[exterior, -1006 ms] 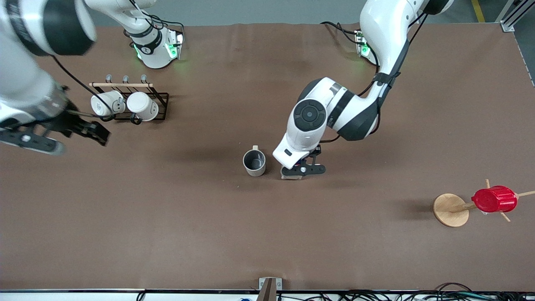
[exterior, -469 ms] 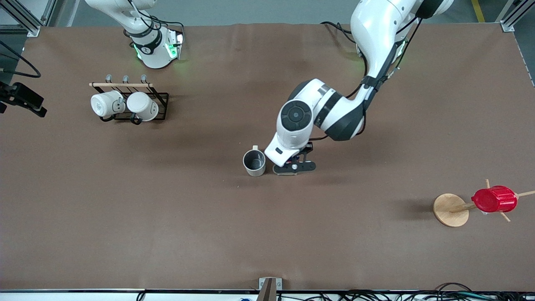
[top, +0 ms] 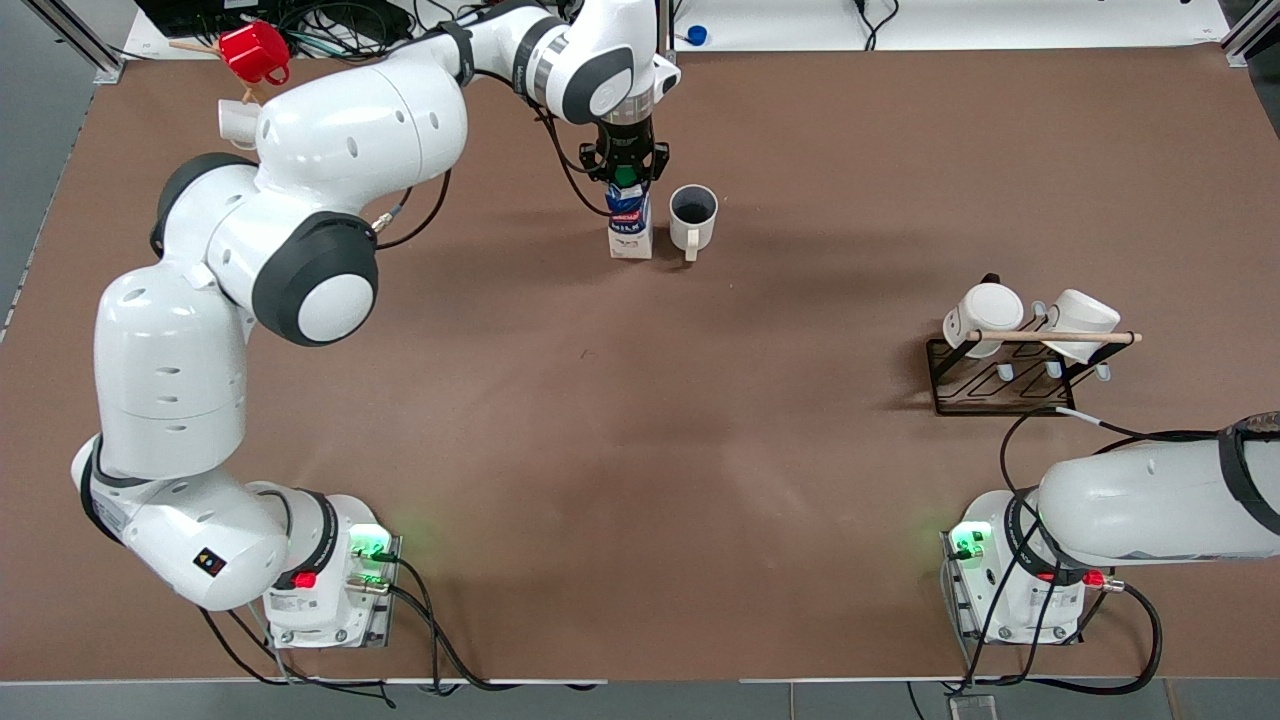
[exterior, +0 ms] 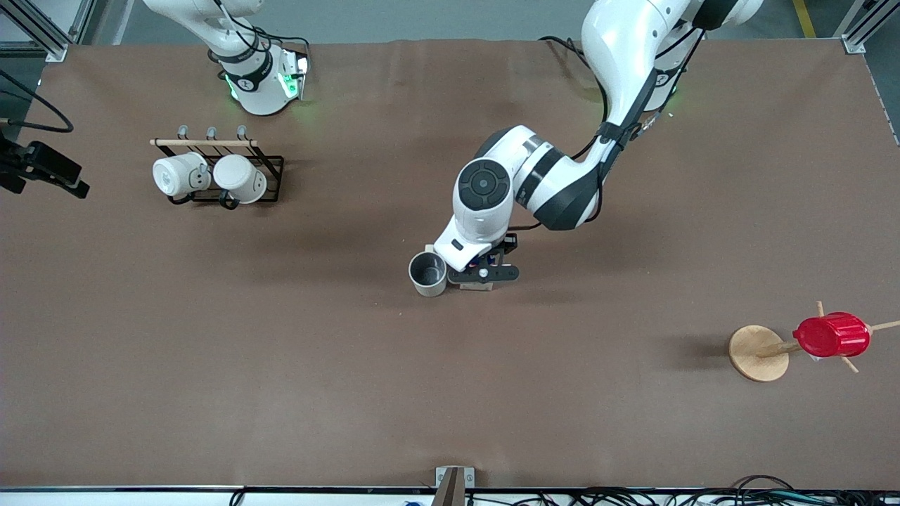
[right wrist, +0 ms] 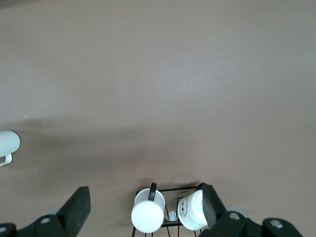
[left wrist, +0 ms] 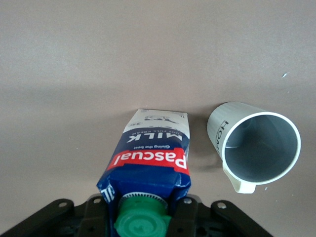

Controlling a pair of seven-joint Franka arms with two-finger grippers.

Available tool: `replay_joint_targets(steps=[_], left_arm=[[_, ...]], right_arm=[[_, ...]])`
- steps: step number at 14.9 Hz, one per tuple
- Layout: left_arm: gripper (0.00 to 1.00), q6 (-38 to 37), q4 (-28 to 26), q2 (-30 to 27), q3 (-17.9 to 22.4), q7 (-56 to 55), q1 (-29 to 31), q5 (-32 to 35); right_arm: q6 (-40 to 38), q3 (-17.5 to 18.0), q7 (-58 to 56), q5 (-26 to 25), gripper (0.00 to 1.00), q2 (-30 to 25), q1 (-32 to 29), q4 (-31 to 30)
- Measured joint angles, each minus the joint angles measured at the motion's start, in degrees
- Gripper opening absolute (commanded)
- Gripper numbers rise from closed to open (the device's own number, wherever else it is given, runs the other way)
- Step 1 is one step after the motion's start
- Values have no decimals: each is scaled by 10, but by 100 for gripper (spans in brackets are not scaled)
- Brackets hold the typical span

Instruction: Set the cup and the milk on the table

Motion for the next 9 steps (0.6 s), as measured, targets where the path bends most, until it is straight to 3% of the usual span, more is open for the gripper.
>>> replay_joint_targets(steps=[6, 9], left_arm=[[100, 0, 13, -7, 0, 10, 0, 0], [100, -2, 18, -46, 4, -15, 7, 0]], right_arm=[[-8, 2, 0, 0, 100, 0, 1, 1], [-13, 2, 0, 0, 100, 0, 1, 1]])
